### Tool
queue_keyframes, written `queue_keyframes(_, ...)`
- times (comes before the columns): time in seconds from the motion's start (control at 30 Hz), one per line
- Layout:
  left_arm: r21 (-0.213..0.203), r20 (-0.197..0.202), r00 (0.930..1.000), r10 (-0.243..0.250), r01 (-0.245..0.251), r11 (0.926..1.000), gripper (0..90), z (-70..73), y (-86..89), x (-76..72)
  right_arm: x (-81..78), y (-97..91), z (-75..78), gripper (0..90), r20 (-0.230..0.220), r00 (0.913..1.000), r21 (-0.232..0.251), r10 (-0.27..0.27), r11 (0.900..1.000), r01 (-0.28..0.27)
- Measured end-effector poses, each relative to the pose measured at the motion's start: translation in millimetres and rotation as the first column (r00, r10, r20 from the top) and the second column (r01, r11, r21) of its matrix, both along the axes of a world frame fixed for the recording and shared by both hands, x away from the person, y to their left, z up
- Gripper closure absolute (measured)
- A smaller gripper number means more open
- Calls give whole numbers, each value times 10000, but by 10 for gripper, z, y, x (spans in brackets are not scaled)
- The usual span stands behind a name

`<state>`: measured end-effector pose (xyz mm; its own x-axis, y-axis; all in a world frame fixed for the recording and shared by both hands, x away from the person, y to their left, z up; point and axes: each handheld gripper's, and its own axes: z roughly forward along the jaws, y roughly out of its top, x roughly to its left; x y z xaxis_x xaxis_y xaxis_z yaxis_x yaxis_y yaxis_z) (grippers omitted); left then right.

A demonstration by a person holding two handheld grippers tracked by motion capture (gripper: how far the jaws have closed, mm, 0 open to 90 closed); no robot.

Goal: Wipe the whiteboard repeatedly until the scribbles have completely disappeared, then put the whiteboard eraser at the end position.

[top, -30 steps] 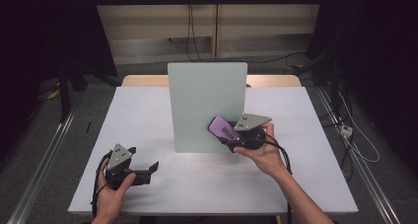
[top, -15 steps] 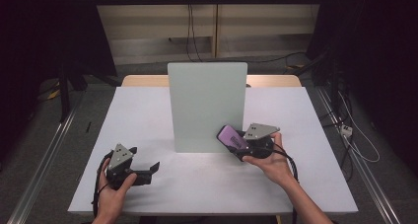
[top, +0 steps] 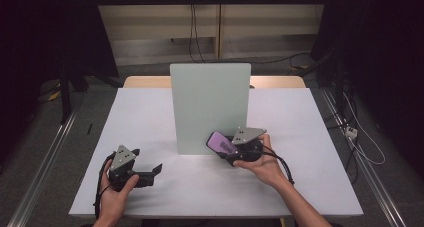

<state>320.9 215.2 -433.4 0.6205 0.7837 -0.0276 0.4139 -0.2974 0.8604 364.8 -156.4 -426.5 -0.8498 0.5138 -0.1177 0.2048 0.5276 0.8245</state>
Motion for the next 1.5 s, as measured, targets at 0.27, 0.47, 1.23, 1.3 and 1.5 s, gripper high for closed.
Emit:
queue_keyframes(0.27,-47,60,10000,60,-60,10000,45,3,9,-9,30,215,-36,415,-16,9987,-340,504,9981,-504)
queue_keyframes(0.47,-3,60,10000,23,-23,10000,45,8,6,-11,-2,23,2,415,64,10000,-192,61,9998,-60)
queue_keyframes(1.23,-30,83,10000,-12,12,10000,45,14,-4,-24,-197,-471,282,414,-195,9926,689,-1198,9903,1209)
queue_keyframes(1.3,-20,26,10000,-10,10,10000,45,12,0,-28,-204,-526,342,415,-161,9901,790,-1393,9870,1402)
queue_keyframes(1.5,-4,20,10000,60,-60,10000,45,7,12,-31,-183,-705,465,414,-480,9806,973,-1901,9762,1940)
